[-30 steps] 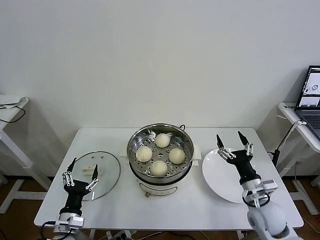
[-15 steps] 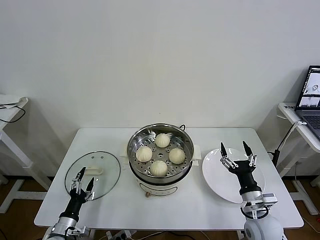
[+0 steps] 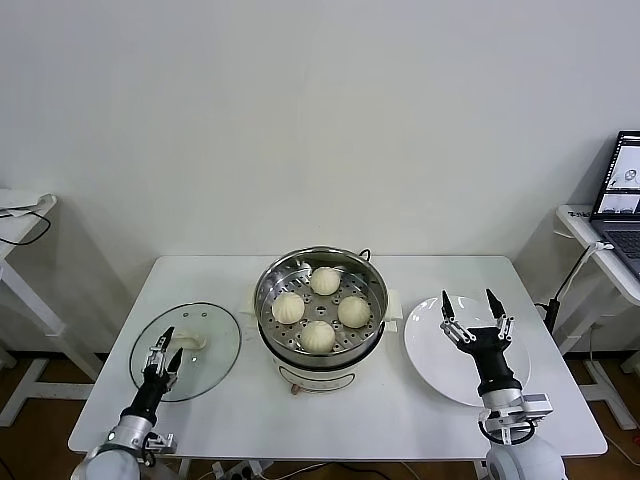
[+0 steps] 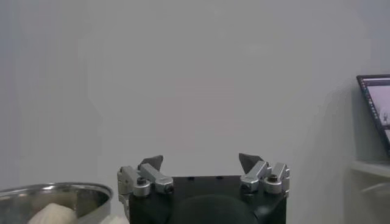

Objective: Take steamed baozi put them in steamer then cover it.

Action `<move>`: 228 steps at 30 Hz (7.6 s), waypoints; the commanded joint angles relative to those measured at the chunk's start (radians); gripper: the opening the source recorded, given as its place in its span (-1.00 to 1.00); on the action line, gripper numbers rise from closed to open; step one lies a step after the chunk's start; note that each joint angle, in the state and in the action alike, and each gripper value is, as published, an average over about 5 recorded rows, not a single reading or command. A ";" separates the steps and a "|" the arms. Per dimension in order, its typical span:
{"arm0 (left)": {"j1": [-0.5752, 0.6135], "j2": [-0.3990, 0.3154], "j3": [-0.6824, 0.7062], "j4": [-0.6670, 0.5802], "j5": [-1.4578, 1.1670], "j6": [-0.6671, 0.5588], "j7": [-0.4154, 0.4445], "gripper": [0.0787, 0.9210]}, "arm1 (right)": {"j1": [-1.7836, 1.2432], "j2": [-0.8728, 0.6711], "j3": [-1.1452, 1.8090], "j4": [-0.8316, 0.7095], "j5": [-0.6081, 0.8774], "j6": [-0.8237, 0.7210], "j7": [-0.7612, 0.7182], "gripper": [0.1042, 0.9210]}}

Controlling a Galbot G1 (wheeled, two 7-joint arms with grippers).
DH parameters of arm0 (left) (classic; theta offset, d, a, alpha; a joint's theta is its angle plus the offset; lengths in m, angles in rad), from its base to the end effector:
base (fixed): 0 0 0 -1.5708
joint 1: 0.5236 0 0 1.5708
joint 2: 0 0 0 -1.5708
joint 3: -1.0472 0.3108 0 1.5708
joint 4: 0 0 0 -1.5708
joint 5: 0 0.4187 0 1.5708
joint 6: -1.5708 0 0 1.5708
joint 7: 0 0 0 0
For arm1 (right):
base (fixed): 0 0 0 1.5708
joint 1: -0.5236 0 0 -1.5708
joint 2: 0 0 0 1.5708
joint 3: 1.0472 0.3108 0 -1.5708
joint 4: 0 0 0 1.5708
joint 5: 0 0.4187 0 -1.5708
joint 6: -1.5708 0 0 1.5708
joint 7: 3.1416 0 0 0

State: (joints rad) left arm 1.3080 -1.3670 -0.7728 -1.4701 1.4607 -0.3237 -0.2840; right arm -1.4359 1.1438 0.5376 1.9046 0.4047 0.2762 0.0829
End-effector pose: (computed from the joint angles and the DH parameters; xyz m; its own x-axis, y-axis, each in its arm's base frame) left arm 0.3063 0.1720 -0.4179 -0.9957 0.0769 0.0508 0.0468 -0.0523 0.9975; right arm 0.3070 -0.0769 -0.2940 -0.9797 -0.0378 -0.1968 -0.0427 0.9989 0.0208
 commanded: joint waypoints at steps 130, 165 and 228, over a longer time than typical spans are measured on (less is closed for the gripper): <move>-0.415 -0.058 0.956 -0.316 0.035 0.975 0.512 -0.75 | -0.009 0.045 0.051 -0.137 -0.094 0.058 -0.015 0.76; -0.374 -0.085 0.937 -0.286 0.030 0.974 0.477 -0.75 | 0.012 0.041 0.033 -0.165 -0.104 0.059 -0.023 0.76; 0.232 0.002 0.196 -0.738 -1.270 0.341 0.197 0.77 | 0.000 0.003 0.048 0.006 -0.047 -0.102 -0.046 0.76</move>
State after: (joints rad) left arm 1.3436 -1.3311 -0.1725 -2.2250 0.8981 0.3914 -0.0692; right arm -1.4324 1.1460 0.5803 1.8261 0.3300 0.2542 0.0431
